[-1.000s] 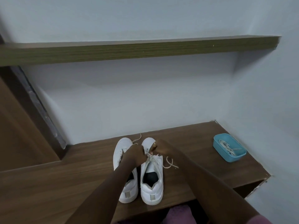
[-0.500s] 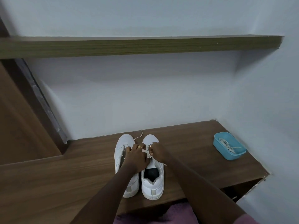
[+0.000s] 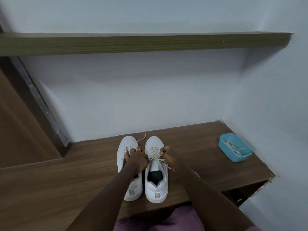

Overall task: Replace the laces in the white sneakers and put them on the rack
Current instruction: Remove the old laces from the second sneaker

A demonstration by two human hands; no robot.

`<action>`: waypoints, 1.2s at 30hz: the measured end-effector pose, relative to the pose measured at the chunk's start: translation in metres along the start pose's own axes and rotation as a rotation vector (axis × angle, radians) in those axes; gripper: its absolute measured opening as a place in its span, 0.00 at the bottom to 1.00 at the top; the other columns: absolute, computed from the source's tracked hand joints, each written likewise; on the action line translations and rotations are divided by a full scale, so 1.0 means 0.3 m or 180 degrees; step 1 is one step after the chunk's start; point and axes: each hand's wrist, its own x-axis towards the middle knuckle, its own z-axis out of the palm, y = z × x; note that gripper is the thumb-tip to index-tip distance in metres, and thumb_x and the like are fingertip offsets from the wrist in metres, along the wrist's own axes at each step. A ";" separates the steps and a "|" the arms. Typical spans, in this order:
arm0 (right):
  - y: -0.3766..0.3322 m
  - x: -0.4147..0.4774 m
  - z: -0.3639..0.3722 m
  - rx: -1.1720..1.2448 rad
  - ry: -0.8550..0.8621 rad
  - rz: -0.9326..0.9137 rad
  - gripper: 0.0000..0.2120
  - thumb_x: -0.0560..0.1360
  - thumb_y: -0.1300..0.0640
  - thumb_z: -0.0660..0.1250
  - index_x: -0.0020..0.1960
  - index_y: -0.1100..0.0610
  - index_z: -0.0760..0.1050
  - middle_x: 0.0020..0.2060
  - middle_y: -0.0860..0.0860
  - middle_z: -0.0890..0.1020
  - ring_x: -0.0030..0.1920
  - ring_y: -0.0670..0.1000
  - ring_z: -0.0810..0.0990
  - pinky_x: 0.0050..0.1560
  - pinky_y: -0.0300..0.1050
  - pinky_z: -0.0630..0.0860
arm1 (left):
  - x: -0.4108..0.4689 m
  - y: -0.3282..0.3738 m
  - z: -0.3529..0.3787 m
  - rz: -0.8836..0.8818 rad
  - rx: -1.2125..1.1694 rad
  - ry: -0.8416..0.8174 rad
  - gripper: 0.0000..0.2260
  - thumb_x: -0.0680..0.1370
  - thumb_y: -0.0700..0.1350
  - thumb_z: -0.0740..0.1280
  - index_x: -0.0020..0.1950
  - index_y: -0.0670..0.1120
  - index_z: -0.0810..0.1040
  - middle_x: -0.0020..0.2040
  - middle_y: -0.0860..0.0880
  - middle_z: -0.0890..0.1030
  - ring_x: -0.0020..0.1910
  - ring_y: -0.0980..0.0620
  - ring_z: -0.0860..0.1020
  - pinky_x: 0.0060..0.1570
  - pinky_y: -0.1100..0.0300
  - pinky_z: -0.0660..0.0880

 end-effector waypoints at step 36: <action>0.002 -0.026 -0.048 -0.0990 0.0535 -0.0288 0.02 0.67 0.52 0.70 0.37 0.49 0.79 0.40 0.48 0.81 0.44 0.52 0.80 0.50 0.49 0.76 | 0.035 -0.003 0.017 -0.0246 -0.0404 0.0274 0.17 0.77 0.55 0.63 0.63 0.51 0.76 0.68 0.50 0.63 0.68 0.43 0.58 0.66 0.44 0.57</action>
